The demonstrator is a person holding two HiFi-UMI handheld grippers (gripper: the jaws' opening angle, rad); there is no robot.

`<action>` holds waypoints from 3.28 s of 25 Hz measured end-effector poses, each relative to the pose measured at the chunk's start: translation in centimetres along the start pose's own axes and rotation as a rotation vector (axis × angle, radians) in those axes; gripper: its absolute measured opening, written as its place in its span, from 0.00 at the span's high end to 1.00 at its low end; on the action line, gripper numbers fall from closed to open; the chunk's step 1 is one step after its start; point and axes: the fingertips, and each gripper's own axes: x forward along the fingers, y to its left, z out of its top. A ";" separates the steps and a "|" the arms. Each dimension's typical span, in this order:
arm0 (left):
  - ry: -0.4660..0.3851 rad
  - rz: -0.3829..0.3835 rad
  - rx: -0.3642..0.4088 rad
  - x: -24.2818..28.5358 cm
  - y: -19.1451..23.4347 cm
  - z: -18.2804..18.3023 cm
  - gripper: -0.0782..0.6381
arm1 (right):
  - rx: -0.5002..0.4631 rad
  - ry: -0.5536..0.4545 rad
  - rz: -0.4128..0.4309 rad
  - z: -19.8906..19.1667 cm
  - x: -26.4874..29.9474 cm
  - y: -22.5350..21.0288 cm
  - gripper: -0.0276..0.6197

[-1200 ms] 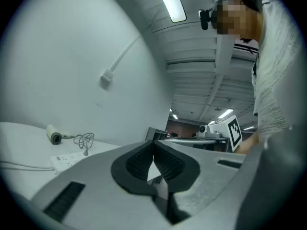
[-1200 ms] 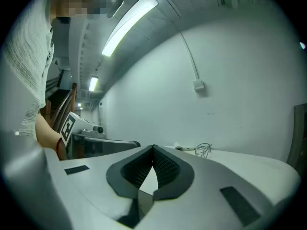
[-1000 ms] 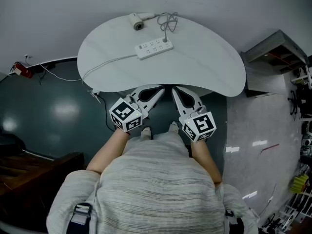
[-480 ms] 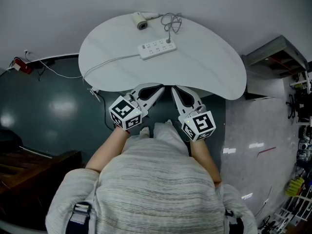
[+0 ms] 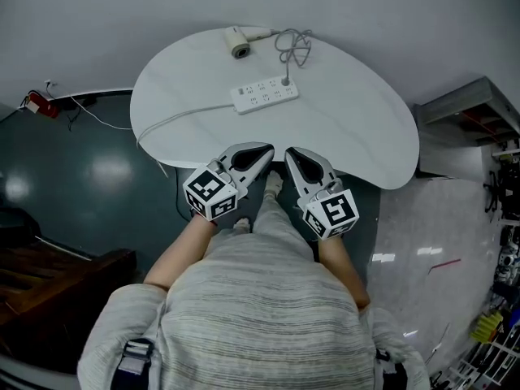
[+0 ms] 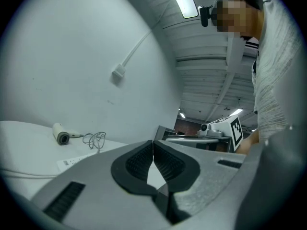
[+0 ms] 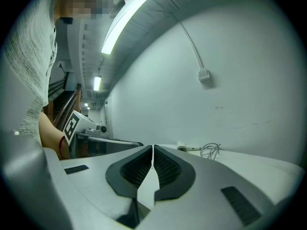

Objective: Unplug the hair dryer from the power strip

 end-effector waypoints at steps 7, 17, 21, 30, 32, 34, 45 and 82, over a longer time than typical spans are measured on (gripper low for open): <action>0.047 0.034 0.007 5.2 5.2 0.3 0.88 | 0.006 0.021 0.058 0.1 4.5 -6.2 0.91; 0.096 0.114 0.054 11.3 11.4 1.2 0.88 | 0.003 0.064 0.140 0.4 9.4 -13.6 0.91; 0.155 0.130 0.101 12.8 13.0 1.0 0.88 | -0.008 0.084 0.191 0.2 11.0 -15.3 0.91; 0.263 0.169 0.186 15.3 16.5 -0.7 0.75 | -0.021 0.135 0.269 -1.7 14.1 -18.3 0.91; 0.300 0.173 0.209 15.6 17.3 -1.3 0.69 | -0.024 0.150 0.276 -2.4 14.8 -18.7 0.91; 0.352 0.178 0.241 16.0 18.2 -2.1 0.59 | -0.025 0.165 0.282 -3.0 15.5 -19.0 0.89; 0.639 0.120 0.356 17.4 22.1 -8.3 0.26 | -0.034 0.287 0.278 -7.7 18.4 -20.7 0.73; 1.110 0.045 0.398 17.8 25.8 -17.4 0.22 | -0.253 0.456 0.290 -14.2 22.1 -21.6 0.86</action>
